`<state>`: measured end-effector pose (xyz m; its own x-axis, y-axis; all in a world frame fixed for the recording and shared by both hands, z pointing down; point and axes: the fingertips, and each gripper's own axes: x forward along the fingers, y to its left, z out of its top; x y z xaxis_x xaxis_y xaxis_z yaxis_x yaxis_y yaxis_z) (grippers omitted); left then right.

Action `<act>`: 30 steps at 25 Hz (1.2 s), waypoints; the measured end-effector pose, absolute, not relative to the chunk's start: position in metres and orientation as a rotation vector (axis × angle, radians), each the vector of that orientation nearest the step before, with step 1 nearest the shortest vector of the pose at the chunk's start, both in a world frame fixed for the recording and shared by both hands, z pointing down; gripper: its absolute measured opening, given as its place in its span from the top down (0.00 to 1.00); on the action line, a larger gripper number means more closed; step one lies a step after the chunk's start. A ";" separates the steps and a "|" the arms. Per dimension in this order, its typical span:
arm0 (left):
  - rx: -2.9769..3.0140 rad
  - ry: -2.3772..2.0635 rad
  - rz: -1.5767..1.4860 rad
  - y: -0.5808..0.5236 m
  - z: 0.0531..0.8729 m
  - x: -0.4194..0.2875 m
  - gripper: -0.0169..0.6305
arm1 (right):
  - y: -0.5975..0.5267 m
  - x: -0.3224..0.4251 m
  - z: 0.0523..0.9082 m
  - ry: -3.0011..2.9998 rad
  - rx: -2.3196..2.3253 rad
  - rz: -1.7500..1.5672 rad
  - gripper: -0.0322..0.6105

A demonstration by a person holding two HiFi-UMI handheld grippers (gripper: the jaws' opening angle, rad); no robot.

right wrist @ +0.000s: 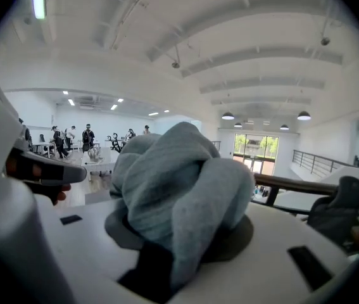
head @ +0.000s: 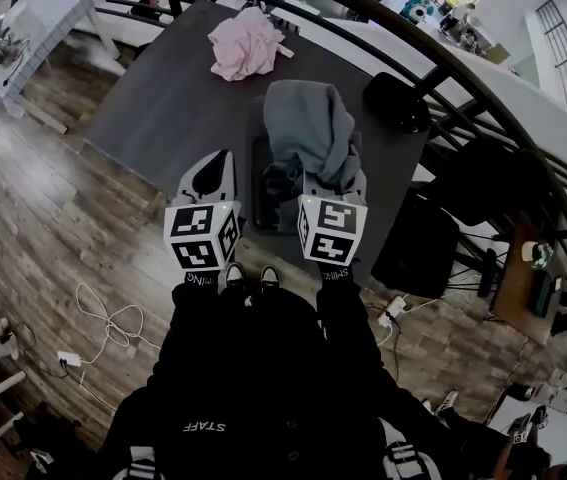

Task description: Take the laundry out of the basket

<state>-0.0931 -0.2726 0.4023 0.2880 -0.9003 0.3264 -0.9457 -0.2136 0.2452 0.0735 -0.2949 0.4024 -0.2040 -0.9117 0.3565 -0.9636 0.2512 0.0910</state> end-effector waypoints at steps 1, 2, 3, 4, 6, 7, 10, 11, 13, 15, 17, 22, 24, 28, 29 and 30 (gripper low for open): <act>2.186 -1.663 0.147 -0.274 0.395 -0.093 0.97 | -0.294 0.074 0.391 -2.204 1.741 0.197 0.66; 2.202 -1.666 0.135 -0.276 0.387 -0.092 0.97 | -0.294 0.074 0.381 -2.214 1.756 0.178 0.66; 2.219 -1.669 0.123 -0.278 0.380 -0.091 0.97 | -0.293 0.074 0.370 -2.225 1.771 0.158 0.66; 2.236 -1.670 0.109 -0.280 0.373 -0.090 0.97 | -0.293 0.075 0.360 -2.235 1.786 0.137 0.66; 2.264 -1.670 0.087 -0.282 0.360 -0.087 0.97 | -0.292 0.076 0.342 -2.251 1.813 0.098 0.66; 2.277 -1.670 0.080 -0.283 0.355 -0.085 0.97 | -0.290 0.077 0.334 -2.257 1.824 0.081 0.66; 2.318 -1.671 0.054 -0.284 0.337 -0.077 0.97 | -0.288 0.081 0.314 -2.277 1.857 0.044 0.66; 2.333 -1.673 0.046 -0.286 0.331 -0.075 0.97 | -0.288 0.083 0.308 -2.283 1.867 0.034 0.66; 2.359 -1.676 0.030 -0.288 0.321 -0.073 0.97 | -0.288 0.084 0.298 -2.295 1.886 0.020 0.65; 2.383 -1.682 0.013 -0.291 0.311 -0.072 0.97 | -0.288 0.084 0.288 -2.306 1.906 0.004 0.65; 2.400 -1.690 -0.002 -0.293 0.304 -0.071 0.97 | -0.287 0.086 0.281 -2.312 1.922 -0.018 0.65; 2.439 -1.696 -0.023 -0.296 0.290 -0.066 0.97 | -0.286 0.089 0.264 -2.327 1.949 -0.061 0.65; 2.453 -1.701 -0.030 -0.298 0.285 -0.064 0.97 | -0.286 0.090 0.257 -2.336 1.965 -0.076 0.65; 2.480 -1.712 -0.040 -0.299 0.275 -0.058 0.97 | -0.286 0.095 0.245 -2.350 1.986 -0.107 0.65; 2.489 -1.713 -0.044 -0.299 0.273 -0.056 0.97 | -0.287 0.097 0.242 -2.354 1.989 -0.114 0.65; 2.496 -1.717 -0.050 -0.299 0.270 -0.055 0.97 | -0.287 0.098 0.240 -2.357 1.993 -0.120 0.65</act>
<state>-0.0552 -0.2995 0.2700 0.3595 -0.9324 0.0360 -0.9288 -0.3538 0.1102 0.0978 -0.2872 0.2400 -0.1664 -0.9860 -0.0101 -0.9819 0.1647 0.0933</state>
